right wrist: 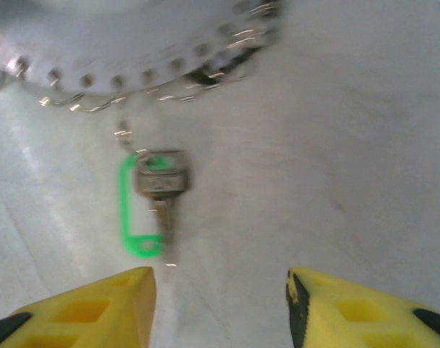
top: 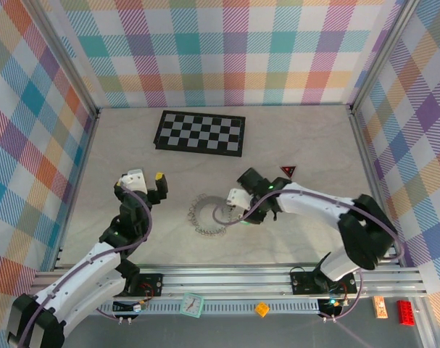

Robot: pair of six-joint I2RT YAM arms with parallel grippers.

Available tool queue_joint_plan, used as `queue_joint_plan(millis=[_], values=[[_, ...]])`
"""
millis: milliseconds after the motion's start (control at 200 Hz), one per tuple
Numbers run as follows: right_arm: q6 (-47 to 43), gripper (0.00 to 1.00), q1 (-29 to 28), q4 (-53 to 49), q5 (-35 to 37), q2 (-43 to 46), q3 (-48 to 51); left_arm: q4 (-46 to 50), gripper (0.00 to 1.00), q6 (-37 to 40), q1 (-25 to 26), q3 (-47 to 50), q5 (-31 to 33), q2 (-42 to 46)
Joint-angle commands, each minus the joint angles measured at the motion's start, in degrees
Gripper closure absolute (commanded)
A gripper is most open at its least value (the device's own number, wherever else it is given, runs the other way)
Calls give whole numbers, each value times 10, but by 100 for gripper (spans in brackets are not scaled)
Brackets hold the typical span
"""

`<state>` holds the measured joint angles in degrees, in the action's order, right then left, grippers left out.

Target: Put the keys on the keyring

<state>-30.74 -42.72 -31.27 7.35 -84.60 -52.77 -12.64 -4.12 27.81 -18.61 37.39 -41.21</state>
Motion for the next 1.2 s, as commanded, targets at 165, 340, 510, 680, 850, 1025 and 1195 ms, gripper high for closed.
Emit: queue_joint_plan(millis=[165,340,510,680,850,1025,1195], values=[[189,37,205,307,-47,163,141,-107,0,12,-57,22,10,-71],[246,35,320,548,-19,164,254,-177,0,20,-101,23,8,-166],[269,40,369,745,-18,37,299,-292,0,14,-132,30,-24,-287],[285,41,396,865,-59,-25,335,-370,0,67,-142,9,-71,-371],[287,40,406,817,-85,-30,311,-501,0,68,-184,26,-167,-476],[302,42,422,789,-106,-33,294,-479,0,65,-195,3,-184,-495],[307,41,427,784,-111,-34,290,-398,0,56,-197,-35,-178,-493]])
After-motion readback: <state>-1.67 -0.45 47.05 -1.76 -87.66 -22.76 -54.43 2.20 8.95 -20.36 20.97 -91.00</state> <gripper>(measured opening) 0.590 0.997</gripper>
